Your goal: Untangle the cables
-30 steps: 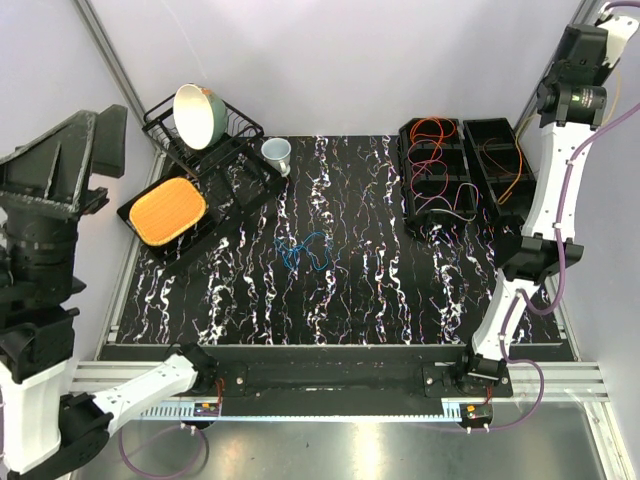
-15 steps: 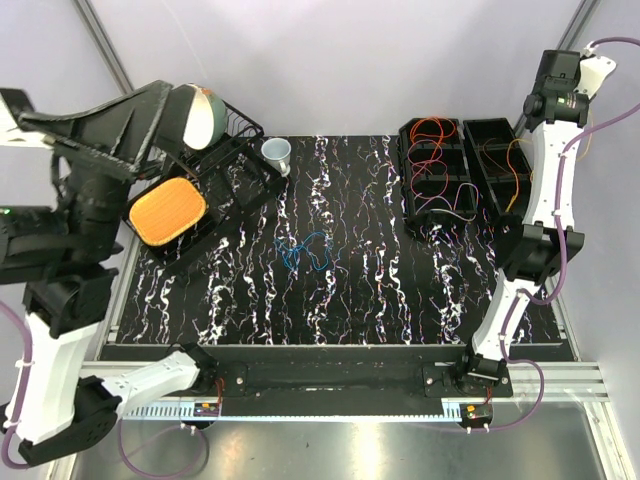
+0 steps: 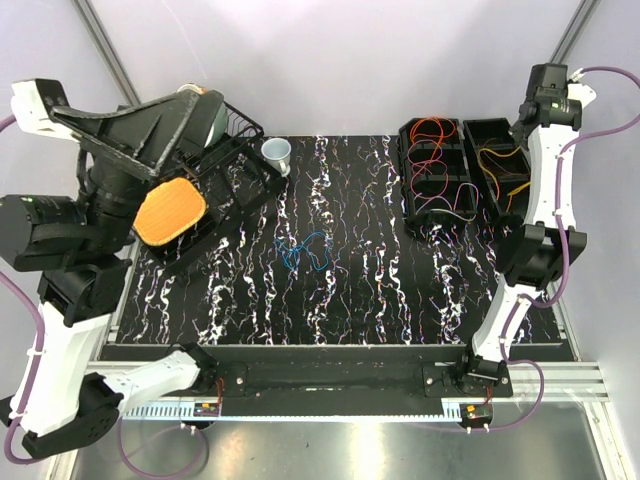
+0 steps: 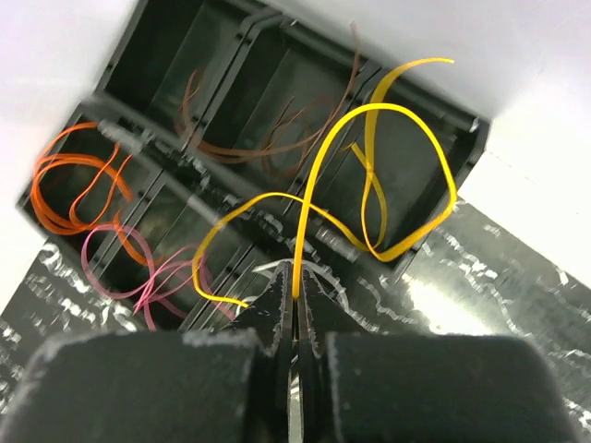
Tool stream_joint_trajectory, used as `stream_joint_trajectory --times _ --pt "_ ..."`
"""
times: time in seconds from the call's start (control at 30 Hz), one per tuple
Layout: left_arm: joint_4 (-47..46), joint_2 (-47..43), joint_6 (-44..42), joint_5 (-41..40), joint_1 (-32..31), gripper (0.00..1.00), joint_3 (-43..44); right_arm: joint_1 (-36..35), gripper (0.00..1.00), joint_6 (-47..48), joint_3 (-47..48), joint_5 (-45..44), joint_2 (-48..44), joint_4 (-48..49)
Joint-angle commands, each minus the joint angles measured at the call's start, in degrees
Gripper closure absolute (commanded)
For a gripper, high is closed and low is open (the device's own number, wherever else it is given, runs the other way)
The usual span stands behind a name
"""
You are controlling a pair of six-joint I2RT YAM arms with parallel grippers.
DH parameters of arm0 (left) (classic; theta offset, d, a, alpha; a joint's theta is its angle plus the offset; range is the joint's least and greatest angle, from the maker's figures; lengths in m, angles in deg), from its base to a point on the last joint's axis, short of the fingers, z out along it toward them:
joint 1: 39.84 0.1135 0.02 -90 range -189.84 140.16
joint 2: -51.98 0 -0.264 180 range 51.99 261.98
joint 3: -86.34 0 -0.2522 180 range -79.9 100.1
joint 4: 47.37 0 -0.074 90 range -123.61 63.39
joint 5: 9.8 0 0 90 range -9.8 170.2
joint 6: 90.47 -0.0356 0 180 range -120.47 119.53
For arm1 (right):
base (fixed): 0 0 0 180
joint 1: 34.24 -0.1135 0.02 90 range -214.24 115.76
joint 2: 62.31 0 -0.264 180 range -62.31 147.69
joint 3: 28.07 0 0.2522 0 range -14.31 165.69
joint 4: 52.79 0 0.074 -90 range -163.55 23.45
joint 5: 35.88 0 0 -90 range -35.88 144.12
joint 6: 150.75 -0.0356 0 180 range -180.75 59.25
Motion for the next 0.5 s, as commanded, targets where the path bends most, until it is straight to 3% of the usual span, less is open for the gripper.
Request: stream_joint_trajectory --times 0.0,0.17,0.3,0.47 --pt "0.4 -1.2 -2.7 1.4 -0.1 0.01 -3.0 -1.8 1.00 -3.5 0.8 2.2 -5.7 0.5" --pt "6.9 -3.0 -6.1 -0.2 -0.1 0.01 -7.6 -1.8 1.00 -3.7 3.8 -1.6 -3.8 -2.9" --pt "10.3 -6.1 -8.7 -1.9 -0.1 0.01 -12.9 -1.4 1.00 -1.3 5.0 -9.8 -2.6 -3.7" --pt "15.4 -10.2 -12.8 -4.0 -0.1 0.02 -18.9 1.9 1.00 1.4 9.6 -11.7 2.0 -5.5"
